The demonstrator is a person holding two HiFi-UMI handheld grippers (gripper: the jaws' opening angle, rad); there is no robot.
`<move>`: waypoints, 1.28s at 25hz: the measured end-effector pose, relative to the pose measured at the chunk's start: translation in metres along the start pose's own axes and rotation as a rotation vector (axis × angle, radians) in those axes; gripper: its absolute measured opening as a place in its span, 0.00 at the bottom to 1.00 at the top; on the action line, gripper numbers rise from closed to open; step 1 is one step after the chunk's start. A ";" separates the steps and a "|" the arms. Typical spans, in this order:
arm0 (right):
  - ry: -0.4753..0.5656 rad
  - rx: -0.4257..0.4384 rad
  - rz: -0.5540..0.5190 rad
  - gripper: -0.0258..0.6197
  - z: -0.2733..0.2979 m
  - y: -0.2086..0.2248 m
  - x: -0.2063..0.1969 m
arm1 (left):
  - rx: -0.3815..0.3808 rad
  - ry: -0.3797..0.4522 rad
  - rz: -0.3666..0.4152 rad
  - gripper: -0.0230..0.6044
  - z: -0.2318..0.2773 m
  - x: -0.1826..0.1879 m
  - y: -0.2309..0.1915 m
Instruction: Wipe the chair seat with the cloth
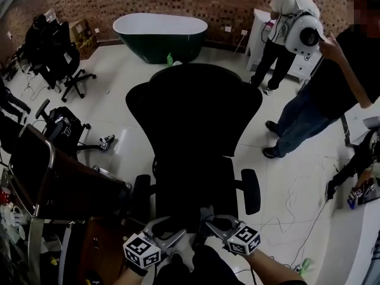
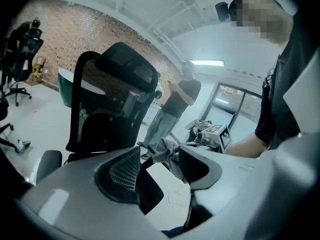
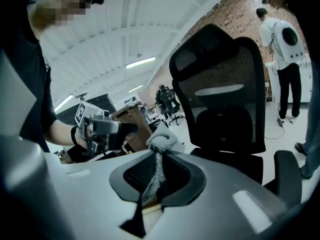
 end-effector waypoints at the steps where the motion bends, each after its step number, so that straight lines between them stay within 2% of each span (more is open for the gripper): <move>1: 0.024 0.010 -0.020 0.10 -0.008 -0.014 0.003 | -0.003 0.013 0.001 0.46 -0.010 0.002 0.008; 5: 0.113 0.036 -0.079 0.10 -0.039 -0.076 0.000 | -0.015 0.058 0.046 0.46 -0.056 0.005 0.041; 9: 0.206 0.008 -0.081 0.10 -0.066 -0.147 -0.018 | -0.030 0.100 0.085 0.46 -0.113 -0.006 0.077; 12: 0.299 0.001 -0.074 0.10 -0.086 -0.196 -0.032 | -0.059 0.097 0.108 0.46 -0.153 -0.018 0.109; 15: 0.333 -0.021 -0.064 0.10 -0.104 -0.235 -0.051 | -0.078 0.094 0.151 0.46 -0.187 -0.028 0.137; 18: 0.332 -0.026 -0.094 0.10 -0.125 -0.269 -0.065 | -0.069 0.135 0.184 0.45 -0.214 -0.027 0.163; 25: 0.372 -0.017 -0.152 0.10 -0.166 -0.312 -0.091 | -0.126 0.211 0.212 0.44 -0.236 -0.025 0.207; 29: 0.309 -0.011 -0.206 0.10 -0.182 -0.327 -0.094 | -0.093 0.228 0.225 0.44 -0.235 -0.021 0.231; 32: 0.307 0.012 -0.257 0.10 -0.195 -0.333 -0.088 | -0.076 0.247 0.231 0.44 -0.228 -0.017 0.246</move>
Point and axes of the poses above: the fingertips, and each gripper's own axes: z forward along the fingers, y to its right, x out of its top, the point moved 10 cm from there along -z, backward along the fingers, and after that the axes turned 9 degrees about z, right-handed, at the moved point
